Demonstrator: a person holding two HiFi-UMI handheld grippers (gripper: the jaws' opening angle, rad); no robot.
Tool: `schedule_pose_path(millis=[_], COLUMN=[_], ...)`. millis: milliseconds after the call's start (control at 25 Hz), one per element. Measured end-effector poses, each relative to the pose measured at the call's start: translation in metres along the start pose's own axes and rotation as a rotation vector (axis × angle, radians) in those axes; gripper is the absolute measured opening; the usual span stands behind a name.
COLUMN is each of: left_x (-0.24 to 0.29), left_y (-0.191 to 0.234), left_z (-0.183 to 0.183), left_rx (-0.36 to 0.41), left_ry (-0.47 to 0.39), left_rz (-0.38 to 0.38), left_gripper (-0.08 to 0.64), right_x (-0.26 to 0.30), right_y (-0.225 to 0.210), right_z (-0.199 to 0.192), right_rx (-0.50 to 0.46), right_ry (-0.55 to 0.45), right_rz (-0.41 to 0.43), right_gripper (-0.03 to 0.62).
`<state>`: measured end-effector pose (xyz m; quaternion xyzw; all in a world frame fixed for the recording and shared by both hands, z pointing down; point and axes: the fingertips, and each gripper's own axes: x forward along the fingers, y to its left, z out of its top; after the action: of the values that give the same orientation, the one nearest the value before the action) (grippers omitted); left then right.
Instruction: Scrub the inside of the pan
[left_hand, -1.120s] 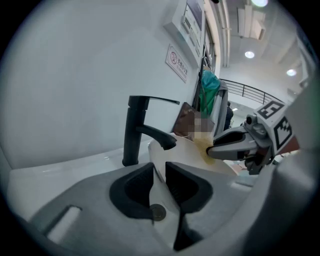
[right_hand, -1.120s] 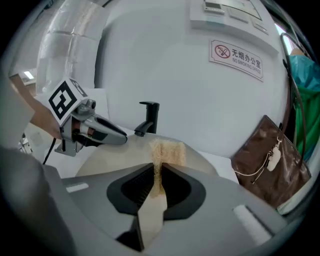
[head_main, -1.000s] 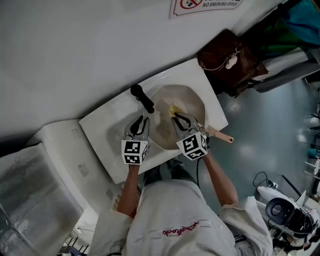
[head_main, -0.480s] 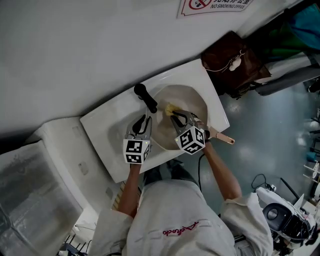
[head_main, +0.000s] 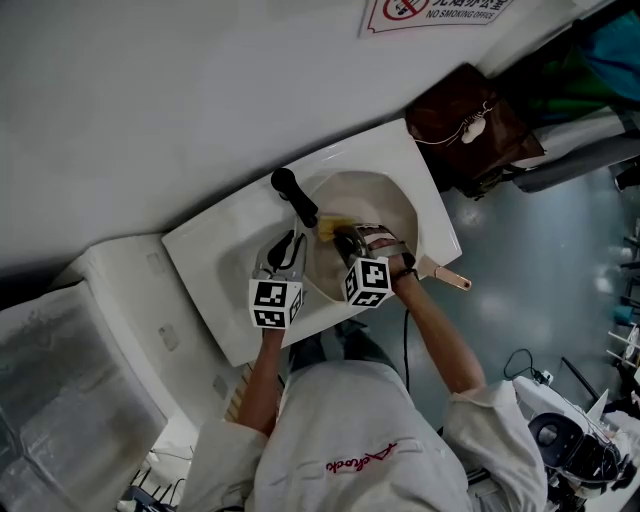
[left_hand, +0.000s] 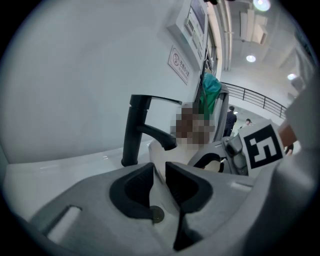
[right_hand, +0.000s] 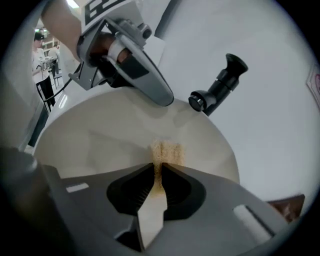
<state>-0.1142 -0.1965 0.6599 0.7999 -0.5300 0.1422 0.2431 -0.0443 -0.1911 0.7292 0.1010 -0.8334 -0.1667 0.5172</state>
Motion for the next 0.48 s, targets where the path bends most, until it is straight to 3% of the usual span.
schedule_pose_path(millis=[360, 480], left_x=[0.001, 0.002], left_y=[0.000, 0.000], left_z=[0.000, 0.000], left_rx=[-0.001, 0.003], left_ry=[0.000, 0.000], left_rz=[-0.003, -0.005], left_gripper=[0.078, 0.078], right_x=[0.021, 0.028], right_y=[0.002, 0.003], right_z=[0.005, 0.005], right_rx=[-0.207, -0.237], right_ry=[0.049, 0.062], right_rz=[0.026, 0.034], right_gripper=[0.057, 0.057])
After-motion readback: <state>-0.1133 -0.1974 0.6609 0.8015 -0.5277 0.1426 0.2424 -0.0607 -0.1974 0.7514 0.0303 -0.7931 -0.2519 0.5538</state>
